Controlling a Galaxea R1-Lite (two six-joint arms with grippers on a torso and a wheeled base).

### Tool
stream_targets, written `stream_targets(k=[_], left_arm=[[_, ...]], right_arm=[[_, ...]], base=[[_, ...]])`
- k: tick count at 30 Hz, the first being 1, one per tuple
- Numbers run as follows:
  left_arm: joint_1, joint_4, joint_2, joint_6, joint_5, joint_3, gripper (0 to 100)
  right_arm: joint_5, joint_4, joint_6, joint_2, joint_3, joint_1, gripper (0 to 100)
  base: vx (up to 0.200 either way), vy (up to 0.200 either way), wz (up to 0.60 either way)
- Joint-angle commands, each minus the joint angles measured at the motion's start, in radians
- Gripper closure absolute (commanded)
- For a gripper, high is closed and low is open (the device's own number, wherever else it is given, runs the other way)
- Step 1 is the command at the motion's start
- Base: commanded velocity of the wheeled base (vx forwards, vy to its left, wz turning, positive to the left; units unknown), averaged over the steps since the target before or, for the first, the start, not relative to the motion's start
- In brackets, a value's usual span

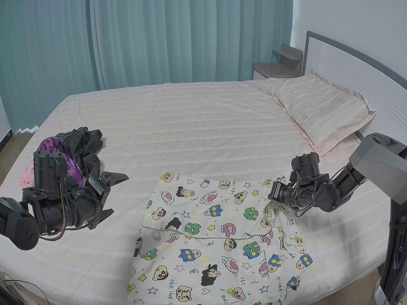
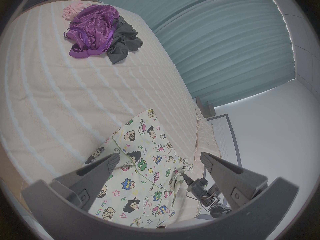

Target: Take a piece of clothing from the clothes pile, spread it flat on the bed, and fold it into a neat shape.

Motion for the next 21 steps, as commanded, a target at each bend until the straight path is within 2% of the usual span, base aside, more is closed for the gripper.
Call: stream_targets(k=[1,5,6,11,15,21], left_arm=[[0.0,-0.001,0.006,0.0,0.0,0.0,0],[0.0,-0.001,0.006,-0.002,0.0,0.0,0],[0.0,-0.001,0.006,-0.002,-0.001,0.0,0],[0.0,-0.001,0.008,-0.002,-0.001,0.0,0],[0.0,-0.001,0.008,-0.002,-0.001,0.0,0],[0.0,-0.001,0.008,-0.002,-0.001,0.0,0]], right_arm=[[-0.002,0.002,0.0,0.062,-0.026,0.022,100],[-0.002,0.002,0.001,0.073,-0.026,0.036,100],[-0.002,0.002,0.001,0.073,-0.026,0.037,0],[-0.005,-0.001,0.004,0.074,-0.025,0.045,0],[-0.033,-0.004,0.004,0.039,-0.011,0.04,0],[-0.043,-0.012,0.007,-0.096,0.081,0.034,0]], base=[[0.0,0.0,0.0],[0.0,0.0,0.0],[0.0,0.0,0.0],[0.0,0.0,0.0],[0.0,0.0,0.0],[0.0,0.0,0.0]])
